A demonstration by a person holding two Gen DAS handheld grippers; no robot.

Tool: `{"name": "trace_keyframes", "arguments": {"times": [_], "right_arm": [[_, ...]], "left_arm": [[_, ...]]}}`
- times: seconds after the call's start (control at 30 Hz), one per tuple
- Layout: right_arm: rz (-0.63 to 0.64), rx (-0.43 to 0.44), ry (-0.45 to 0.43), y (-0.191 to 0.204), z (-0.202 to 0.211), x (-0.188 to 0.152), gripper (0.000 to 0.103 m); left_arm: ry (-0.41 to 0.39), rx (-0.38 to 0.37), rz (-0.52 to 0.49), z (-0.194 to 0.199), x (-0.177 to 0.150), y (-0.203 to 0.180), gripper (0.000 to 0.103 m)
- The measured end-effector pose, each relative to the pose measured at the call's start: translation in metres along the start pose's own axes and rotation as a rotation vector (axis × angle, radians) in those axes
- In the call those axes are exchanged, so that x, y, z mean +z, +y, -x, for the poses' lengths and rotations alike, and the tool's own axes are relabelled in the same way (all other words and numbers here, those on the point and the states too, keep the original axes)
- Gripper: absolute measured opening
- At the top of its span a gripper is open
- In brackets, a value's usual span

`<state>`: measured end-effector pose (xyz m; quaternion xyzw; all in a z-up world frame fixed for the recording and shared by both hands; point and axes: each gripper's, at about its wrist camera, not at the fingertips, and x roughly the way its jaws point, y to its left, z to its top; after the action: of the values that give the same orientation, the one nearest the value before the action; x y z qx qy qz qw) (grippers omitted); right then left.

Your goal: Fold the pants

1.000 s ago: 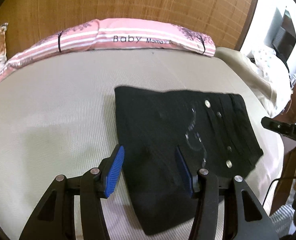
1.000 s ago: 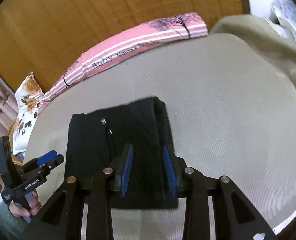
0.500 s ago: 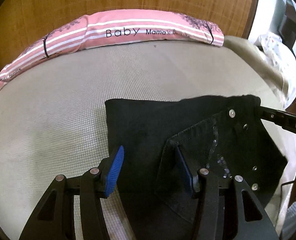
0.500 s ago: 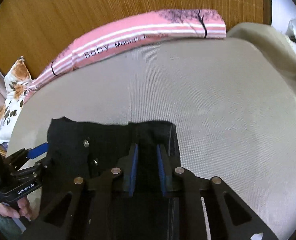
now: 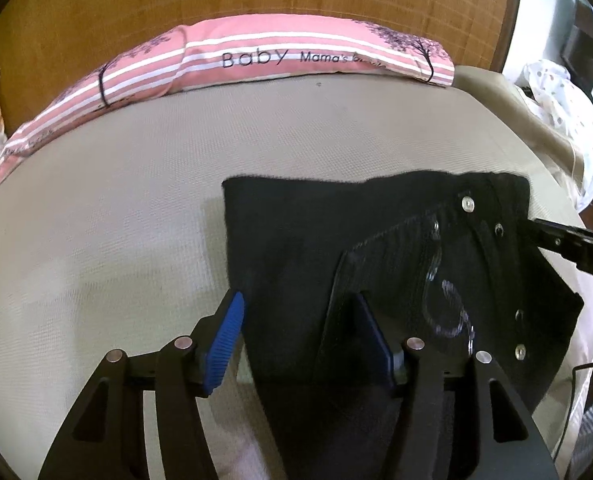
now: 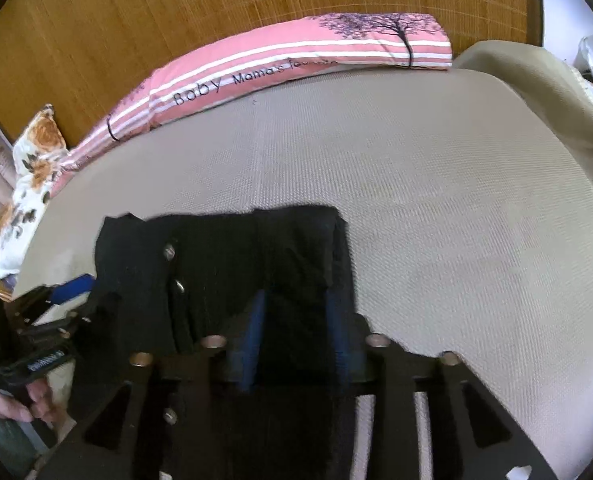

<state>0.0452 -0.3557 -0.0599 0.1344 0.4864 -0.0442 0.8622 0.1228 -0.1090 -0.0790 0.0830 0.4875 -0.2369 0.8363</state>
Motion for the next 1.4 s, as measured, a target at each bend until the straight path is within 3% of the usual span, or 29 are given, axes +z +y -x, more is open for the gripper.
{"name": "trace_keyframes", "arguments": {"times": [0.3, 0.53, 0.7, 1.03, 1.4], "right_arm": [[-0.034, 0.033, 0.027, -0.015, 0.007, -0.028, 0.053], [-0.096, 0.121, 0.063, -0.03, 0.0, -0.028, 0.055], [-0.139, 0.198, 0.092, -0.04, -0.005, -0.029, 0.055], [-0.217, 0.501, 0.216, -0.078, -0.022, -0.025, 0.055], [-0.205, 0.67, 0.277, -0.073, -0.05, -0.007, 0.055]], "left_arm": [[0.024, -0.007, 0.015, 0.013, -0.026, 0.0, 0.062], [0.065, -0.051, 0.075, 0.02, -0.036, 0.008, 0.065], [0.109, -0.136, 0.153, 0.02, -0.04, 0.021, 0.065], [0.158, -0.357, 0.281, 0.012, -0.035, 0.042, 0.065], [0.167, -0.483, 0.297, -0.005, -0.014, 0.052, 0.072]]}}
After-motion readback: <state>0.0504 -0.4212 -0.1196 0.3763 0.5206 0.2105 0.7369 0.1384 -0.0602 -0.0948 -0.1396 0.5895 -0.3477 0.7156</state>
